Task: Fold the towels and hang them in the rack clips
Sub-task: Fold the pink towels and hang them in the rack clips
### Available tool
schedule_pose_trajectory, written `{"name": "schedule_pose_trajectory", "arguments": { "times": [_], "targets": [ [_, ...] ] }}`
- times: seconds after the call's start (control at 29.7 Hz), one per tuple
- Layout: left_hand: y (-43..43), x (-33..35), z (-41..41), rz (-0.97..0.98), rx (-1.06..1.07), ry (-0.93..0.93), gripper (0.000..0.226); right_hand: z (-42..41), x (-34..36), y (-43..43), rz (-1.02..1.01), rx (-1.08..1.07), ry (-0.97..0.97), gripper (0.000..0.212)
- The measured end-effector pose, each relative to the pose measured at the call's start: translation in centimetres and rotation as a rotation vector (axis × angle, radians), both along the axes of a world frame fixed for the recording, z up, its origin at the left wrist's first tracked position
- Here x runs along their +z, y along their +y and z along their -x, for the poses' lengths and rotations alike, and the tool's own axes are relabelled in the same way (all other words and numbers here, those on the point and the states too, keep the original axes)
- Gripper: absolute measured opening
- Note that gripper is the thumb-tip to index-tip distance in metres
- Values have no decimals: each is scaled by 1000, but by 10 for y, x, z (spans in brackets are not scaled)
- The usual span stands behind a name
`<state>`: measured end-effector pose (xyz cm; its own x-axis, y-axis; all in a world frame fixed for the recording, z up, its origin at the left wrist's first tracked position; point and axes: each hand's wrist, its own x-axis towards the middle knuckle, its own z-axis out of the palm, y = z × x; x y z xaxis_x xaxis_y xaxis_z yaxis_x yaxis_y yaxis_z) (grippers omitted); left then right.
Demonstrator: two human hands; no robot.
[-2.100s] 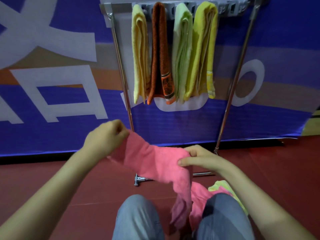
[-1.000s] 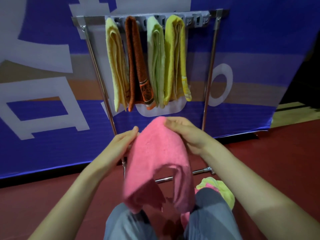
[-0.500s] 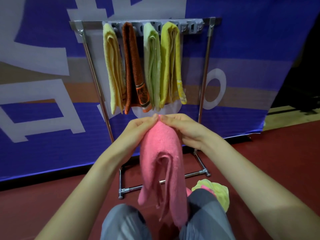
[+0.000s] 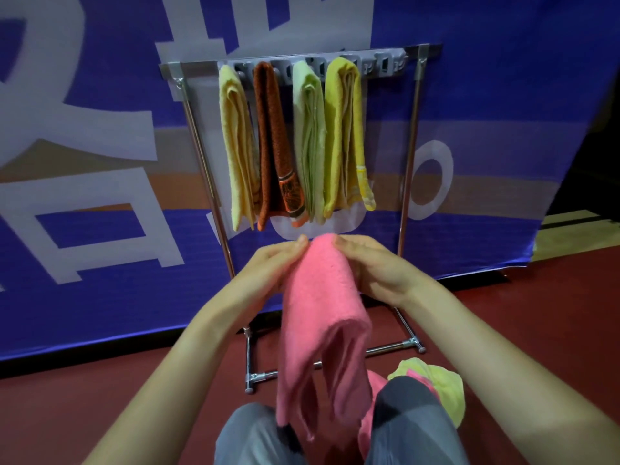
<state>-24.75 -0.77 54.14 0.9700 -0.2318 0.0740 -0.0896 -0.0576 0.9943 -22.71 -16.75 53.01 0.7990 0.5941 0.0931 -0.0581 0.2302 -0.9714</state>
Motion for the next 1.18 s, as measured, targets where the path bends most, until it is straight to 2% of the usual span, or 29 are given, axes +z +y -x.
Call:
{"name": "schedule_pose_trajectory", "arguments": {
  "times": [0.03,0.3,0.44,0.64,0.74,0.88,0.98,1.08,1.18],
  "targets": [
    [-1,-1,-1,-3,-3,-14,34,-1,1,2,17,-10,-8,19],
    [-21,10,-17,58,-100,-73,25,-7,-4,-15,65,-71,30,32],
    [-45,15,-33,105,-121,-74,26,-13,5,-34,53,-100,41,34],
    [-76,1,-59,103,-97,-54,36,-27,-5,-59,61,-246,47,23],
    [-103,21,-88,92,-120,-74,28,-53,8,-84,91,-372,21,14],
    [-133,48,-141,77,-118,-130,26,-96,39,-111,74,-414,-42,25],
    [-148,62,-179,90,-121,-122,32,-130,57,-123,34,-431,-52,18],
    [-155,67,-201,114,-117,-108,34,-149,66,-129,14,-408,-27,35],
    [-168,74,-238,162,-136,-92,33,-185,73,-142,7,-458,-44,30]
  ]
}}
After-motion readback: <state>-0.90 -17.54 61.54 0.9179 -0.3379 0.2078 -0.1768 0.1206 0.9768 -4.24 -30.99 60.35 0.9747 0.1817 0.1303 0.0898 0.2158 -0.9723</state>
